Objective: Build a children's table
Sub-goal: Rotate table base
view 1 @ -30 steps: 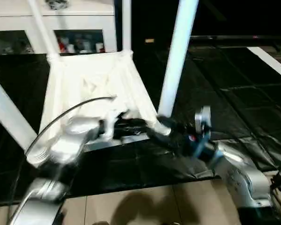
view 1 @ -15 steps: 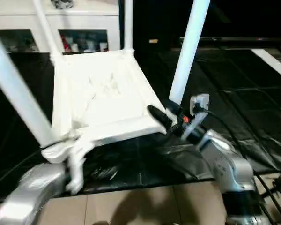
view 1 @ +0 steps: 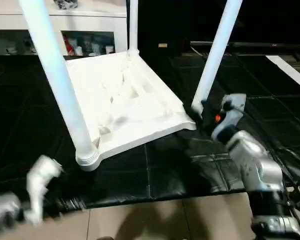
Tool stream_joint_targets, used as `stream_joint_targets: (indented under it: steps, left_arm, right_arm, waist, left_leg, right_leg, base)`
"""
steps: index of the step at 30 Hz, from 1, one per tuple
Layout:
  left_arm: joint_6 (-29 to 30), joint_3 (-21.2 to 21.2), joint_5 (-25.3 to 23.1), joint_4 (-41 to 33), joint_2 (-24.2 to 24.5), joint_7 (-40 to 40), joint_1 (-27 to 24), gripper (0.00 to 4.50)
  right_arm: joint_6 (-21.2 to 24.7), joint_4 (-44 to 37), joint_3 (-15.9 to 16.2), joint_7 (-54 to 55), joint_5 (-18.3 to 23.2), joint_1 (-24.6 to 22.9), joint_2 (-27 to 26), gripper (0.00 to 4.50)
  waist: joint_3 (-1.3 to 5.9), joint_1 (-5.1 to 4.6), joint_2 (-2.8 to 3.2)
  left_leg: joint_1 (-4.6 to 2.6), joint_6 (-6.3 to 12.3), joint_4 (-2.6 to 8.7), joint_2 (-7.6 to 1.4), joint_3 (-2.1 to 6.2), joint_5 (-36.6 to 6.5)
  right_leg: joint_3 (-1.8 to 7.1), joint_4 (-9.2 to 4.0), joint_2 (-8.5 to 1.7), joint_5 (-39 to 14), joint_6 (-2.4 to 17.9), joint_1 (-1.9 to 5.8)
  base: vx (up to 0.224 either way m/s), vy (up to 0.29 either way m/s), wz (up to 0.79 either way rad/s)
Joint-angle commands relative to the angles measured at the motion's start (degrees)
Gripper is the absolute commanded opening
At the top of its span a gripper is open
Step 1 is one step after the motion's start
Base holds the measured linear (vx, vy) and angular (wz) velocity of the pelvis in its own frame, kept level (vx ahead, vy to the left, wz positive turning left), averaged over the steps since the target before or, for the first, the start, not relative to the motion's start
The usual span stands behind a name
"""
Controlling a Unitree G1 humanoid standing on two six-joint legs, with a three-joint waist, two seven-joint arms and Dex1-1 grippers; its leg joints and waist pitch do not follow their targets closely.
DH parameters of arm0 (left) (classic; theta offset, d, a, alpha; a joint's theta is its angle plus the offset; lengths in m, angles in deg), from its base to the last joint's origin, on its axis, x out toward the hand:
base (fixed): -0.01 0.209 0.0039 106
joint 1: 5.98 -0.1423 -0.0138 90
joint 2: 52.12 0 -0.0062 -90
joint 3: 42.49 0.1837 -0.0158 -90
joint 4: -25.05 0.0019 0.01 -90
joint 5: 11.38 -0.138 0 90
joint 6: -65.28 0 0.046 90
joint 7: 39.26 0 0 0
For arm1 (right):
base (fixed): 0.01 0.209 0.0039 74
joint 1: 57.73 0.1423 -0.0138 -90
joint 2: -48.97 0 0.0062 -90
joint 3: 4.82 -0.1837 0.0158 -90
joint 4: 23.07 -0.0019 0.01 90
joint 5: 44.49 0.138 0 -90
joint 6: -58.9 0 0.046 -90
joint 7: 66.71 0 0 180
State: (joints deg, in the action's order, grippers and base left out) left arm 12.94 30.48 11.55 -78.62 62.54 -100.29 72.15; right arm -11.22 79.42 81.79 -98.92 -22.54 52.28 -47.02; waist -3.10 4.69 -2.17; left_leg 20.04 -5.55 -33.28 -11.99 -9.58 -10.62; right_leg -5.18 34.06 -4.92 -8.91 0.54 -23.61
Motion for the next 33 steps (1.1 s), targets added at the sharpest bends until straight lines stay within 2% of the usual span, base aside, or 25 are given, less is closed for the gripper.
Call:
stream_joint_targets:
  steps: [1, 3, 4, 5, 10, 11, 12, 13, 15, 16, 17, 18, 20, 21, 23, 25, 27, 28, 29, 30, 31, 33]
  left_arm:
    - [-0.61, -2.69, 1.14, 1.55, 2.11, -0.12, 1.50, 3.90]
    - [-0.66, -3.85, 1.62, 2.46, 2.90, -0.18, 2.53, 4.07]
    - [-0.79, -4.70, 2.01, 3.04, 3.43, -0.15, 3.50, 4.15]
    - [-0.70, -5.07, 2.35, 3.13, 3.59, -0.16, 4.10, 4.22]
    - [0.06, -4.81, 4.08, 2.88, 2.75, 0.16, 7.24, 4.46]
    - [0.20, -4.28, 4.44, 2.79, 2.33, 0.36, 8.15, 4.46]
    - [0.21, -1.96, 5.09, 3.10, 1.03, 0.90, 10.84, 4.46]
    - [0.13, -0.72, 5.18, 3.09, 0.33, 0.97, 11.94, 4.46]
    - [0.11, 0.55, 5.56, 3.21, -0.54, 1.20, 13.26, 4.46]
    - [-0.03, 1.56, 5.77, 3.66, -2.63, 2.79, 15.48, 4.46]
    - [-0.03, 1.56, 5.77, 3.66, -2.63, 2.79, 15.48, 4.46]
    - [-0.03, 2.57, 6.12, 3.84, -5.00, 4.27, 17.63, 4.46]
    - [-0.09, 3.06, 6.12, 3.84, -5.70, 4.67, 18.28, 4.46]
    - [-0.18, 4.19, 6.16, 3.59, -6.89, 5.25, 19.37, 4.46]
    - [0.94, 5.31, 7.43, 2.57, -8.29, 5.39, 20.43, 4.46]
    - [2.29, 6.29, 8.79, 1.40, -8.81, 5.04, 20.75, 4.46]
    - [5.60, 9.27, 11.59, -2.14, -9.19, 3.34, 20.27, 4.46]
    - [5.65, 9.32, 11.63, -2.19, -9.19, 3.32, 20.26, 4.46]
    - [6.14, 9.79, 11.91, -2.68, -9.29, 3.18, 20.15, 4.46]
    - [7.52, 12.20, 12.79, -4.52, -9.87, 2.67, 19.78, 4.46]
    - [7.73, 12.91, 13.10, -4.97, -10.34, 2.76, 19.82, 4.46]
    - [8.13, 13.94, 13.86, -5.61, -11.98, 3.75, 20.30, 4.46]
  right_arm:
    - [2.48, -2.61, 2.78, -1.17, -0.73, -1.45, 0.88, 4.50]
    - [2.16, -3.51, 4.29, -1.53, -1.23, -2.47, 0.83, 4.50]
    - [3.02, -4.25, 5.71, -1.96, -1.62, -3.18, 0.92, 4.50]
    - [4.41, -4.79, 6.79, -2.68, -1.59, -3.60, 1.23, 4.50]
    - [5.19, -5.57, 9.17, -3.47, -2.60, -4.96, 1.05, 4.50]
    - [4.21, -4.72, 9.14, -2.28, -3.63, -4.89, 0.54, 4.50]
    - [1.81, -2.88, 10.14, -0.53, -6.30, -4.53, -0.01, 4.50]
    - [1.26, -2.28, 11.04, -0.09, -7.49, -4.32, -0.03, 4.50]
    - [1.40, -1.95, 12.10, 0.58, -8.36, -4.07, -0.03, 4.50]
    - [1.78, -0.71, 12.32, 2.86, -9.48, -3.06, -0.71, 4.50]
    - [1.78, -0.71, 12.32, 2.86, -9.48, -3.06, -0.71, 4.50]
    - [2.97, 1.51, 11.75, 5.55, -9.92, -1.49, -1.76, 4.50]
    - [3.32, 2.42, 11.76, 6.14, -10.10, -0.88, -1.98, 4.50]
    - [3.33, 4.33, 12.40, 6.39, -10.96, 0.31, -2.13, 4.50]
    - [2.57, 6.89, 12.17, 7.19, -11.57, 1.76, -3.09, 4.50]
    - [1.47, 8.86, 11.88, 7.67, -12.13, 2.77, -3.82, 4.50]
    - [-0.12, 12.42, 11.63, 8.57, -12.58, 4.86, -4.79, 4.50]
    - [-0.14, 12.47, 11.62, 8.59, -12.58, 4.89, -4.81, 4.50]
    - [-0.24, 13.01, 11.53, 8.81, -12.56, 5.20, -4.97, 4.50]
    - [-0.77, 14.96, 11.38, 9.22, -12.50, 6.33, -5.46, 4.50]
    - [-0.95, 15.55, 11.36, 9.24, -12.47, 6.68, -5.63, 4.50]
    - [-1.42, 16.59, 11.38, 9.23, -12.68, 7.28, -5.92, 4.50]
  waist:
    - [3.00, -0.29, 1.45]
    - [3.06, -0.35, 1.53]
    - [3.05, -0.40, 1.67]
    - [3.08, -0.43, 1.57]
    - [3.02, -0.38, 1.63]
    - [3.02, -0.41, 1.56]
    - [2.99, -0.26, 1.58]
    - [3.02, -0.03, 1.69]
    - [3.01, -0.01, 1.56]
    - [3.04, -0.08, 1.53]
    - [3.07, -0.09, 1.47]
    - [3.20, -0.06, 1.39]
    - [3.31, -0.06, 1.45]
    - [3.39, -0.11, 1.29]
    - [3.32, -0.10, 1.23]
    - [3.64, -0.03, 1.25]
    - [3.68, -0.06, 1.22]
    - [3.69, -0.13, 1.25]
    - [3.70, -0.11, 1.23]
    - [3.70, -0.26, 0.88]
    - [3.57, -0.40, 1.07]
    - [3.61, -0.96, 0.75]
  left_leg:
    - [-0.32, 0.31, 4.75, -0.69, 0.14, -18.27]
    - [-0.24, 0.06, 4.77, -0.77, 0.16, -18.11]
    - [-0.42, -0.15, 4.79, -0.79, 0.16, -18.56]
    - [-0.50, -0.19, 4.74, -0.74, 0.08, -18.64]
    - [-0.61, -0.71, 4.72, -0.83, 0.05, -19.39]
    - [-0.61, -0.78, 4.72, -0.84, 0.05, -19.51]
    - [-0.77, -1.21, 4.72, -0.86, -0.01, -19.62]
    - [-1.16, -1.78, 4.57, -0.79, -0.10, -19.95]
    - [-0.59, -1.95, 4.76, -0.78, 0.11, -19.69]
    - [-0.59, -2.00, 4.79, -0.81, 0.17, -19.73]
    - [-0.64, -2.09, 4.72, -0.76, 0.11, -19.55]
    - [-0.76, -2.26, 4.59, -0.79, 0.10, -18.93]
    - [-0.79, -2.49, 4.45, -0.71, 0.05, -18.50]
    - [-0.44, -2.35, 4.48, -0.73, 0.15, -17.80]
    - [-0.53, -2.32, 4.38, -0.68, 0.02, -17.88]
    - [-0.47, -2.46, 4.20, -0.69, -0.05, -16.24]
    - [-0.37, -2.28, 4.16, -0.69, -0.12, -14.78]
    - [-0.44, -2.35, 4.15, -0.72, -0.16, -14.84]
    - [-0.39, -2.27, 4.10, -0.65, -0.18, -14.55]
    - [-0.15, -2.21, 4.13, -0.67, -0.17, -13.87]
    - [-0.02, -2.15, 4.15, -0.61, -0.15, -14.12]
    - [0.10, -2.11, 4.10, -0.55, -0.16, -14.24]
  right_leg:
    - [2.76, -4.41, -2.08, -21.85, 6.37, 2.37]
    - [2.84, -4.06, -2.19, -20.18, 7.34, 2.44]
    - [2.84, -4.00, -2.09, -19.75, 7.85, 2.34]
    - [2.89, -4.04, -2.01, -19.42, 7.96, 2.31]
    - [3.07, -3.88, -2.24, -18.99, 9.04, 2.34]
    - [3.08, -3.88, -2.28, -19.13, 9.07, 2.35]
    - [3.12, -4.00, -2.41, -20.25, 8.94, 2.12]
    - [3.16, -4.14, -2.42, -20.64, 9.07, 1.86]
    - [3.16, -3.85, -2.38, -20.05, 8.67, 2.50]
    - [3.11, -3.91, -2.39, -20.61, 8.20, 2.53]
    - [3.14, -4.01, -2.40, -20.81, 8.10, 2.48]
    - [3.20, -3.88, -2.48, -19.85, 8.53, 2.44]
    - [3.18, -3.66, -2.39, -18.62, 9.07, 2.44]
    - [3.16, -3.38, -2.39, -17.67, 8.86, 2.78]
    - [3.19, -3.52, -2.34, -18.07, 8.71, 2.62]
    - [3.27, -3.10, -2.44, -15.93, 9.44, 2.75]
    - [3.26, -2.71, -2.34, -13.20, 10.28, 2.87]
    - [3.24, -2.66, -2.33, -13.18, 10.46, 2.80]
    - [3.22, -2.72, -2.27, -12.86, 10.49, 2.89]
    - [3.25, -2.45, -2.29, -12.53, 10.53, 3.11]
    - [3.24, -2.69, -2.29, -13.55, 10.00, 3.16]
    - [3.30, -2.94, -2.34, -15.71, 9.07, 3.28]
  base:
    - [0.000, 0.000, 0.00]
    - [0.000, 0.000, 0.00]
    - [0.000, 0.000, 0.00]
    - [0.000, 0.000, 0.00]
    - [0.000, 0.000, 0.00]
    - [0.000, 0.000, 0.00]
    - [0.000, 0.000, 0.00]
    - [0.000, 0.000, 0.00]
    - [0.000, 0.000, 0.00]
    - [0.000, 0.000, 0.00]
    - [0.000, 0.000, 0.00]
    - [0.000, 0.000, 0.00]
    - [0.000, 0.000, 0.00]
    - [0.000, 0.000, 0.00]
    - [0.000, 0.000, 0.00]
    - [0.000, 0.000, 0.00]
    - [0.000, 0.000, 0.00]
    - [0.000, 0.000, 0.00]
    - [0.000, 0.000, 0.00]
    - [0.000, 0.000, 0.00]
    - [0.000, 0.000, 0.00]
    - [0.000, 0.000, 0.00]
